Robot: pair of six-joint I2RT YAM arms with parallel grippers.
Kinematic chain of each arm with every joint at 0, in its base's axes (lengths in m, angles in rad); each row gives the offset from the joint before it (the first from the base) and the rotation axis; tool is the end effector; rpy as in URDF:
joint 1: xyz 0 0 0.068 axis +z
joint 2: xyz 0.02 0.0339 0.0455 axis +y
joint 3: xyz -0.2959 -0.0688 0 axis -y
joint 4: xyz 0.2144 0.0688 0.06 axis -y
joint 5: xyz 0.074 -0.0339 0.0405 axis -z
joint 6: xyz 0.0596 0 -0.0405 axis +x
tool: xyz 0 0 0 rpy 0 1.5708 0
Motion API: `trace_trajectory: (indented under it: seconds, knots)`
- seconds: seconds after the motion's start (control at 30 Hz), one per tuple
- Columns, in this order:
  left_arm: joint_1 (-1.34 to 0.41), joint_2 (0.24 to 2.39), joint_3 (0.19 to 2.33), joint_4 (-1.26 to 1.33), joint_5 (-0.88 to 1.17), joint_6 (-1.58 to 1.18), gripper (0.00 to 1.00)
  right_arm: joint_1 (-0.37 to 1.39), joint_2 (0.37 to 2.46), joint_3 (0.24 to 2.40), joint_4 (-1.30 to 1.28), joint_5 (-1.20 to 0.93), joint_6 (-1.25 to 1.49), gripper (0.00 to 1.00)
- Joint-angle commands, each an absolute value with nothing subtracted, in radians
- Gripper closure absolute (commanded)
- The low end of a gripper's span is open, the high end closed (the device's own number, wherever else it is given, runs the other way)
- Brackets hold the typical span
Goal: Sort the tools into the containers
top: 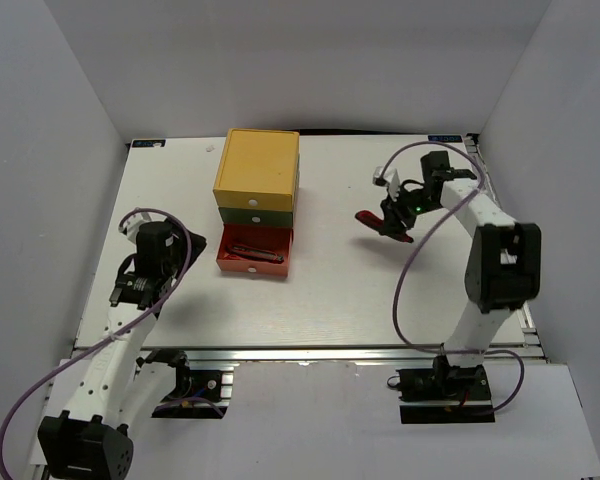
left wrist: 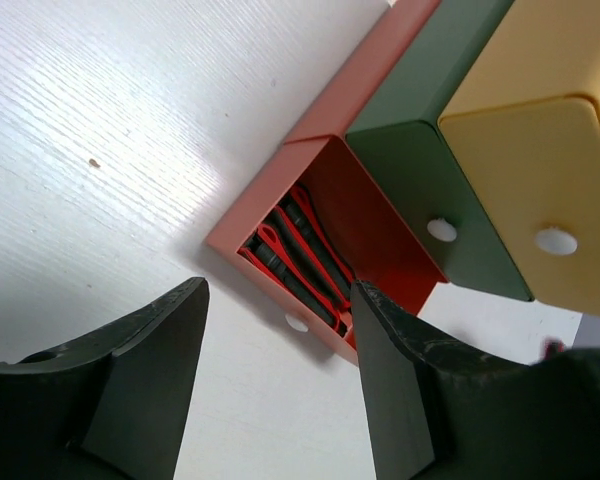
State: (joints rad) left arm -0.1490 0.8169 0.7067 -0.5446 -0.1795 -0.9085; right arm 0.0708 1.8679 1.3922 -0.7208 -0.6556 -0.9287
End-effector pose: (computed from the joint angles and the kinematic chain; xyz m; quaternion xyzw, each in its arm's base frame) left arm 0.1424 -0.0106 0.2845 -0.3680 0.8150 -0.1527 0.4208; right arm 0.3655 0.0623 0.2387 -0.4983 0.7878 0.2144 0.2918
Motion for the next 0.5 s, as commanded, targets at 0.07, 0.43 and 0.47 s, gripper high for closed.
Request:
trace_trajectory:
  seconds: [0.07,0.43,0.47]
  knots:
    - [-0.109,0.787,0.686,-0.545,-0.149,-0.887,0.30,0.357,1.577,1.338,-0.799,-0.914,-1.028,1.00]
    - [-0.103,0.677,0.634,-0.546,-0.135,-0.951,0.29,0.851,1.650,1.462,-0.223,-0.453,-0.402,1.00]
    - [-0.103,0.651,0.626,-0.552,-0.137,-0.953,0.29,0.865,1.675,1.489,-0.204,-0.421,-0.385,1.00]
